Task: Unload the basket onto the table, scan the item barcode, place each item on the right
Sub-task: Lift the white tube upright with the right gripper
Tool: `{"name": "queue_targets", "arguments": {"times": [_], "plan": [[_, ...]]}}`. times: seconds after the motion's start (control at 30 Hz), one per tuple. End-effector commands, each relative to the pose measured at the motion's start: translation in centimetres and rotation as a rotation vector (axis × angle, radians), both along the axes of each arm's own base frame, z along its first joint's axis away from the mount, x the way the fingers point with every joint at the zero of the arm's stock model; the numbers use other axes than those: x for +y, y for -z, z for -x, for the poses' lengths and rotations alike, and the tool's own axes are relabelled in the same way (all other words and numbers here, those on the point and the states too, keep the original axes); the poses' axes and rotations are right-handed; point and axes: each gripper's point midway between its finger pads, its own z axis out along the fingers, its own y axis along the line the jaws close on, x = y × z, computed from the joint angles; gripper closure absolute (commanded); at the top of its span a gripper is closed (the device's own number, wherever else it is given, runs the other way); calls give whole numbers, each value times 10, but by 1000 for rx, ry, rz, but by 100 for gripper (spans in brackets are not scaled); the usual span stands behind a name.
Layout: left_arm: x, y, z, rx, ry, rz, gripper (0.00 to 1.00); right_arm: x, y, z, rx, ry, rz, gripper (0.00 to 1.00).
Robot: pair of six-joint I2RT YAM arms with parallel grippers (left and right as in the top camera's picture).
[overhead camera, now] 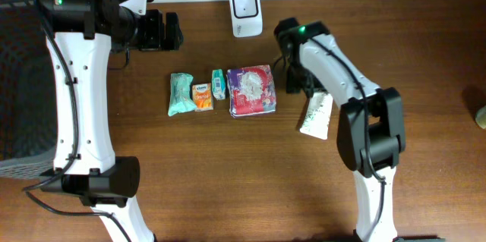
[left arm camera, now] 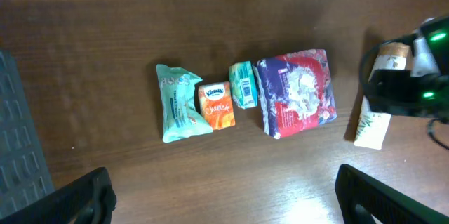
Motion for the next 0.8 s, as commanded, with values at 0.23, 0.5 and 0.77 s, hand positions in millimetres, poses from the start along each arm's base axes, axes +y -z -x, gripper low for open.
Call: {"name": "queue_targets", "arguments": {"times": [0.23,0.5,0.77], "plan": [[3,3,-2,6,-9,1,1,-22,35,26,-31,62,232,24],[3,3,-2,7,-9,1,1,-24,46,32,-19,61,233,77],[2,3,-2,6,-8,1,1,51,12,6,118,-123,-459,96]]}}
